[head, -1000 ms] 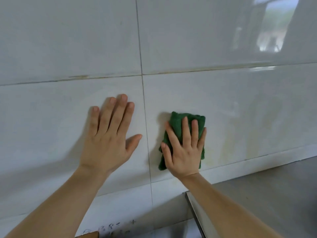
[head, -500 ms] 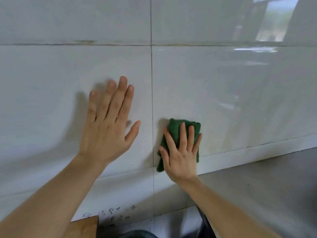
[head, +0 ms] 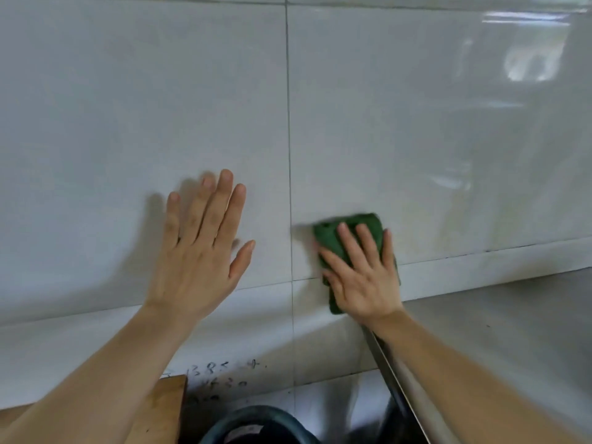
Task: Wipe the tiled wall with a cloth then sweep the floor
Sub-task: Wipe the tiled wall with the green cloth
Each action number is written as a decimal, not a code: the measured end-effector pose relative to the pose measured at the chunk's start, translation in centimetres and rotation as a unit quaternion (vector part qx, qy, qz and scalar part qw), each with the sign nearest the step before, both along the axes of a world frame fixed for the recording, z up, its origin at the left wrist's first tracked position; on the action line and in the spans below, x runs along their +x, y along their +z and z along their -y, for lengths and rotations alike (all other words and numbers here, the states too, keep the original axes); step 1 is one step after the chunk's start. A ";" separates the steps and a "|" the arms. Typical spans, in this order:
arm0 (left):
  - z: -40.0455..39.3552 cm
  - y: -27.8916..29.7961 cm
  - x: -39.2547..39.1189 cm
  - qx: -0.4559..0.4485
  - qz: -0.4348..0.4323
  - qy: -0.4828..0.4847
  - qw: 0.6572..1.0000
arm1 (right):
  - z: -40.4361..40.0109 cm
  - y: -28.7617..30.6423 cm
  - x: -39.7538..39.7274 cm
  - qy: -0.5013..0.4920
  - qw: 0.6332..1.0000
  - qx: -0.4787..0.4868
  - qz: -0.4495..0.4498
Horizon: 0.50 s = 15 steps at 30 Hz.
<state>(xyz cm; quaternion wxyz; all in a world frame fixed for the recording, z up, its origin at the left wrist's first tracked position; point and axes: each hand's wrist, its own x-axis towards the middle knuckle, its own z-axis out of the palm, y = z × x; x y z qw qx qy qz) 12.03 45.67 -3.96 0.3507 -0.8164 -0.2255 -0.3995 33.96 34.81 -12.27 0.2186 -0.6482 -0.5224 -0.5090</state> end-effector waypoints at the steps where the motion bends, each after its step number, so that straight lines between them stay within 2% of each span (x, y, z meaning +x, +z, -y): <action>1: 0.3 -0.1 0.7 -0.005 0.004 -0.009 1.000 | 0.7 2.6 1.9 -0.025 0.995 0.064 -0.067; 2: 0.6 -0.3 1.6 -0.005 0.008 -0.015 1.000 | 1.2 5.5 3.8 -0.053 0.975 0.141 -0.163; 3: 0.8 -0.3 2.5 -0.003 0.011 -0.020 1.000 | 1.4 8.0 5.3 -0.073 0.940 0.212 -0.258; 4: 1.0 -0.3 3.4 0.002 0.013 -0.025 1.000 | 1.4 9.4 5.9 -0.085 0.909 0.255 -0.318; 5: 1.2 -0.2 4.3 0.009 0.015 -0.030 0.999 | 1.2 9.5 5.7 -0.095 0.902 0.268 -0.324; 6: 1.3 -0.1 5.1 0.015 0.018 -0.031 0.999 | 0.9 8.2 5.1 -0.091 0.921 0.245 -0.289; 8: 1.4 0.2 6.5 0.025 0.018 -0.026 0.999 | 0.5 3.1 3.4 -0.050 0.981 0.113 -0.151; 10: 1.5 0.3 7.4 0.029 0.020 -0.002 0.999 | 1.3 -0.9 2.9 -0.020 1.000 -0.003 -0.017; 11: 1.5 0.3 7.6 0.028 0.020 0.009 0.999 | 1.7 -1.2 3.4 -0.012 0.999 -0.022 0.020; 13: 1.5 0.0 7.8 0.020 0.017 0.020 0.999 | 1.6 1.8 4.4 -0.002 0.999 0.015 0.038; 15: 1.2 -0.2 7.8 0.027 0.016 0.023 0.999 | 0.3 8.3 4.5 -0.018 0.990 0.139 -0.007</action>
